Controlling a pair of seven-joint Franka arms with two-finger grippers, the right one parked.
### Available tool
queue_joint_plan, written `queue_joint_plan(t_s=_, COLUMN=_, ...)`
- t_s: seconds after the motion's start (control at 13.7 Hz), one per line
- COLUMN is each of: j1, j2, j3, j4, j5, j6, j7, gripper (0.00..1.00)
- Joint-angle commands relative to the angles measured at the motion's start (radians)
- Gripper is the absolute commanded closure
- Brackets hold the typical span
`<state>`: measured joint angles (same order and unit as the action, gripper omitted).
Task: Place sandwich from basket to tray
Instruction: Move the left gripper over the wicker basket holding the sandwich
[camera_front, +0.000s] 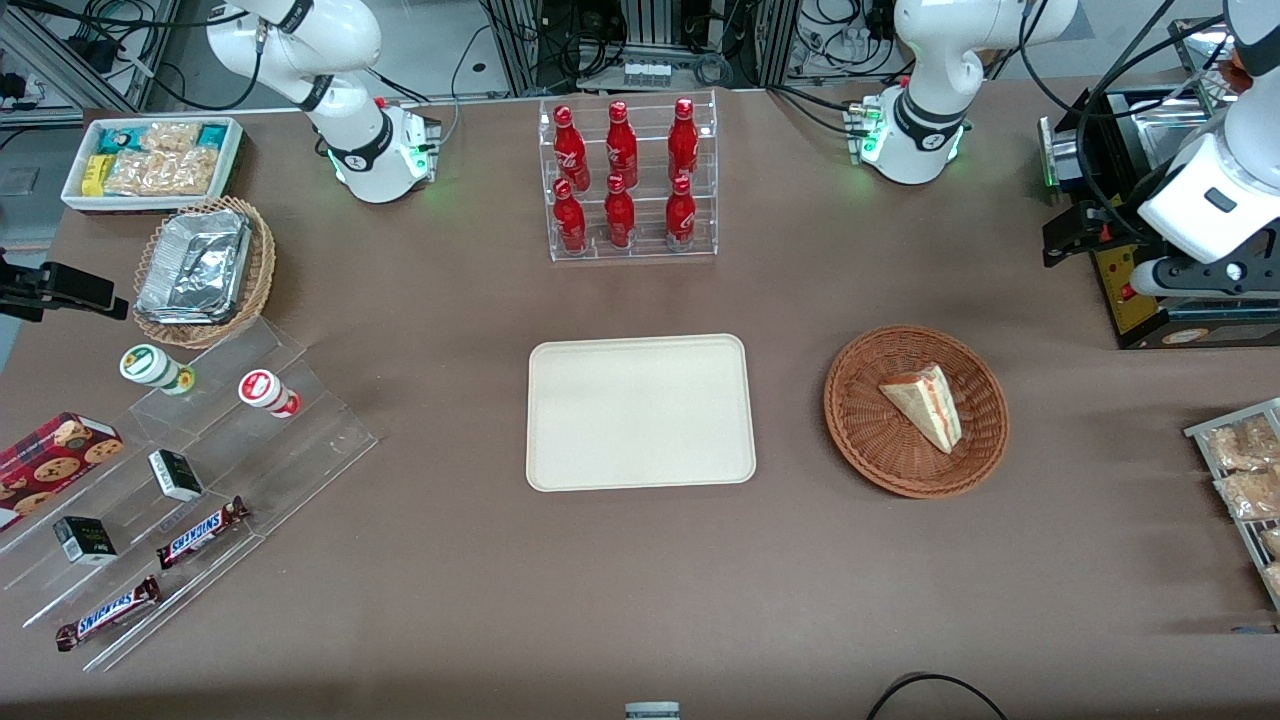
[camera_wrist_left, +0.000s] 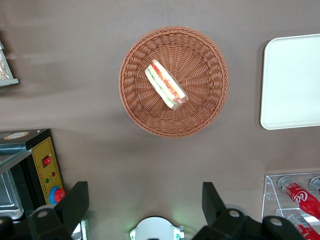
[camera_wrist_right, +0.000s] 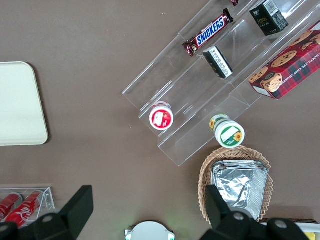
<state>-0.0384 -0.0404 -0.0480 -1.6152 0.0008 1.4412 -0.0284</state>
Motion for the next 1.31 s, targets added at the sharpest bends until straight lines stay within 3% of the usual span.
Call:
queue_joint_plan(t_s=0.0, j1=-0.003, j2=0.0, j3=-0.003, j4=0.003, j5=-0.008, j6=-0.013, j7=-0.005, gripper=0.0)
queue_joint_plan(t_s=0.66, j1=-0.014, j2=0.129, j3=-0.03, j4=-0.057, j5=-0.025, j6=0.037, j7=-0.002, gripper=0.0)
queue_joint_plan(t_s=1.24, j1=-0.012, j2=0.122, j3=-0.029, j4=-0.352, j5=-0.021, j6=0.436, j7=-0.013, gripper=0.0)
